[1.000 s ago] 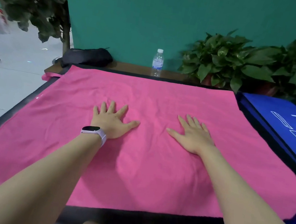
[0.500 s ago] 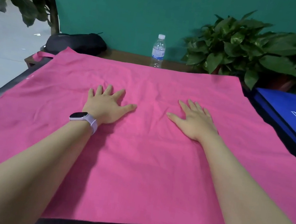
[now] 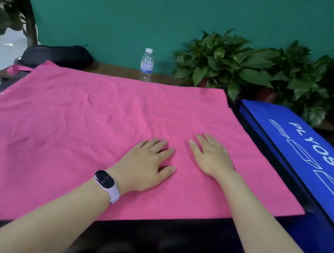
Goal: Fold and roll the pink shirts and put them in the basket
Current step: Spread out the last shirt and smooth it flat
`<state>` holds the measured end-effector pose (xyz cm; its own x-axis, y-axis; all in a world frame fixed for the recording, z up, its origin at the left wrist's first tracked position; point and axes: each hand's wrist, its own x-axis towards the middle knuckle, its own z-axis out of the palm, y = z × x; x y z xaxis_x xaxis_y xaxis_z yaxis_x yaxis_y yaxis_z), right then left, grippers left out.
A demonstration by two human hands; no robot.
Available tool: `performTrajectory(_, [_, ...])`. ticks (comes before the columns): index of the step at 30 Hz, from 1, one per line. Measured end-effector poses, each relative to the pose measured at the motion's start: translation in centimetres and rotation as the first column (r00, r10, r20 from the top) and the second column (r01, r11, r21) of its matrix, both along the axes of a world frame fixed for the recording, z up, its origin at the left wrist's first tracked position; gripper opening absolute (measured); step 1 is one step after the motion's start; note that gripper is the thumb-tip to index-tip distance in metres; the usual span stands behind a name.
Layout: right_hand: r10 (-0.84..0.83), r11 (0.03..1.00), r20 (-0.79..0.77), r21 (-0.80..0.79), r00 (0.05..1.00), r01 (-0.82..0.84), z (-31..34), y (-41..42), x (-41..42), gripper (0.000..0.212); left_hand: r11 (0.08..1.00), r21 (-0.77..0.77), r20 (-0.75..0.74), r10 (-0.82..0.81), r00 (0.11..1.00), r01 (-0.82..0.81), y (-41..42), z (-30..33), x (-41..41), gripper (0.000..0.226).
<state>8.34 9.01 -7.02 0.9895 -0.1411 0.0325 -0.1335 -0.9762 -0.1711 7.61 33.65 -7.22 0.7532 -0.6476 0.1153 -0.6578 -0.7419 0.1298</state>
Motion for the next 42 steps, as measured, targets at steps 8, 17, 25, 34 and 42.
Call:
performTrajectory(8, [-0.186, 0.983, -0.092, -0.016, 0.978, 0.185, 0.1, -12.6, -12.7, 0.076, 0.991, 0.079, -0.099, 0.113, 0.989, -0.106, 0.4, 0.3, -2.3, 0.079])
performTrajectory(17, [-0.167, 0.972, -0.032, -0.174, 0.985, 0.159, 2.7, -4.8, -13.2, 0.067, 0.943, -0.116, -0.025, 0.312, 0.950, -0.313, 0.1, 0.7, -6.1, 0.048])
performTrajectory(25, [0.377, 0.837, 0.070, 0.401, 0.924, -0.372, 1.5, 18.3, -12.9, 0.057, 0.871, -0.080, -0.037, 0.484, 0.874, -0.486, 10.5, 0.9, -10.6, 0.055])
performTrajectory(34, [0.414, 0.909, -0.044, -0.038, 0.909, -0.415, -0.3, 19.2, -12.7, 0.066, 0.546, -0.150, -0.013, 0.833, 0.554, -0.824, 32.7, -1.5, -16.4, 0.061])
performTrajectory(42, [0.571, 0.789, 0.097, -0.340, 0.815, -0.512, -1.9, 23.8, -15.2, 0.083, 0.890, 0.042, 0.247, 0.432, 0.868, -0.455, 29.6, -0.6, -16.2, 0.092])
